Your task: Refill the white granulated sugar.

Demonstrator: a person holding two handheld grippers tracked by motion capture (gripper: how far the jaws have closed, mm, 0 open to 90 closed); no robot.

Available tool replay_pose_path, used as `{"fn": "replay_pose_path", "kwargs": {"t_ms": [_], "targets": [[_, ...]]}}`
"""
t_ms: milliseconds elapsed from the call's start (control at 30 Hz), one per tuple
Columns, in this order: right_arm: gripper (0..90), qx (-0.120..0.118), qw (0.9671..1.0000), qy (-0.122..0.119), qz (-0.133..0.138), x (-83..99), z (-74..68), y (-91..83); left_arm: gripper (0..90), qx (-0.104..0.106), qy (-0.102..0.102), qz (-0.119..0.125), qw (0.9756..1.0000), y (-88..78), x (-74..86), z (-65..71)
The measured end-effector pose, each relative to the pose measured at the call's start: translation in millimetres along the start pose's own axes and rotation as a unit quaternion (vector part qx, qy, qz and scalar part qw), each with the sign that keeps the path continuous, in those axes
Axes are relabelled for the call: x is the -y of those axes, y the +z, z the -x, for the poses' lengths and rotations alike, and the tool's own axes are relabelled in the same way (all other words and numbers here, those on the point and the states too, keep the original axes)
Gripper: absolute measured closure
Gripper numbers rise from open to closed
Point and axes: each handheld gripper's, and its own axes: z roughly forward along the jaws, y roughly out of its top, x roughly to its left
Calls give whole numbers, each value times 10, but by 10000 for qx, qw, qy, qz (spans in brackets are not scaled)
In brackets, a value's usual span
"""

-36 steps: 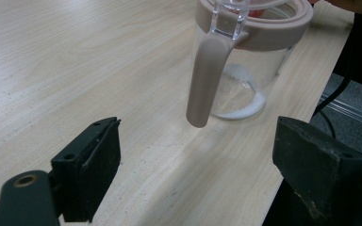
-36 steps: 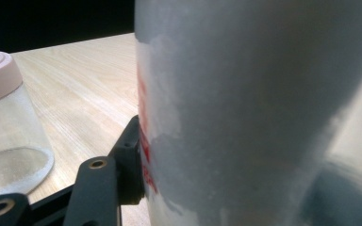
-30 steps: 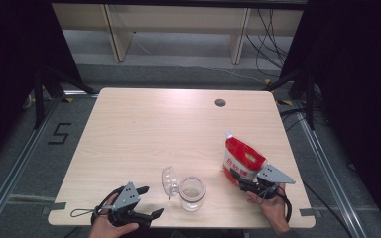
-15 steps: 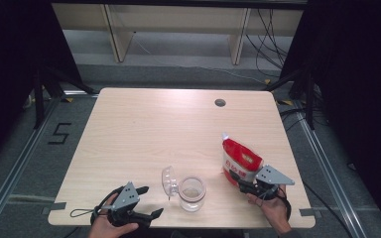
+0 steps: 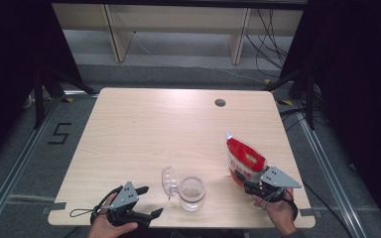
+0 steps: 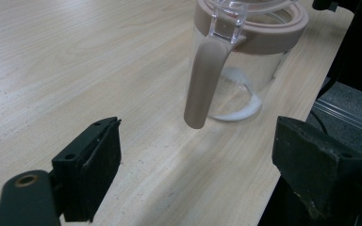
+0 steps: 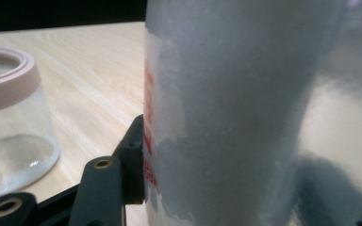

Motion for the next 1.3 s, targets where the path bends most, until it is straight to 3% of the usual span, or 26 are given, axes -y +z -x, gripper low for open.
{"fn": "replay_pose_path", "kwargs": {"t_ms": [100,200,300,467,533,567,600,633,833,867,900,967,1000,1033,1100,1167,1200,1233,1267,1300], "targets": [[477,-41,9996,-276,-51,-47,-50,-47,160,-3,-36,14,10000,0,1,0],[478,-25,9968,-785,-161,-109,-146,-76,160,-5,-40,10,10000,-1,2,-3],[479,-58,9953,-953,-181,-140,-248,-105,160,-5,-7,8,10000,-8,-2,-8],[479,-55,9903,-1363,-277,-196,-377,-153,160,-8,-23,3,10000,-5,0,-6],[479,-76,9843,-1714,-404,-240,-421,-181,160,-8,-21,15,10000,-3,0,-7],[479,-76,9843,-1714,-404,-240,-421,-181,160,-34,57,-47,10000,-10,-1,-20],[479,-71,9840,-1727,-430,-248,-447,-192,160,-17,-19,-2,10000,-3,2,-10],[480,-51,9823,-1820,-449,-259,-460,-197,160,-66,79,-92,9999,-13,1,-26],[480,12,9701,-2350,-612,-308,-551,-235,160,-68,84,-99,9999,-13,1,-27],[480,24,9694,-2376,-621,-314,-558,-237,160,-21,-46,24,10000,0,3,-6],[480,14,9684,-2406,-660,-320,-568,-243,160,-28,-6,0,10000,-4,1,-13],[481,50,9625,-2610,-735,-338,-589,-254,160,-27,-17,-6,10000,-8,2,-15],[481,127,9554,-2832,-829,-360,-604,-262,160,-30,-34,7,10000,-6,3,-14],[481,153,9540,-2861,-885,-372,-616,-274,160,-31,-50,20,10000,-3,4,-14],[481,134,9469,-3073,-933,-399,-627,-286,160,-32,-45,10,10000,-3,4,-15],[481,219,9435,-3164,-961,-408,-655,-297,160,-41,12,-39,10000,-9,4,-19],[481,202,9391,-3287,-982,-417,-661,-293,160,-67,22,-56,10000,-11,3,-16],[482,192,9369,-3333,-1033,-417,-668,-288,160,-61,33,-56,10000,-11,3,-16],[482,241,9368,-3329,-1050,-415,-683,-299,160,-60,9,-32,10000,-8,4,-13],[482,244,9341,-3387,-1103,-417,-693,-303,160,-36,28,-47,10000,-10,5,-20]]}}
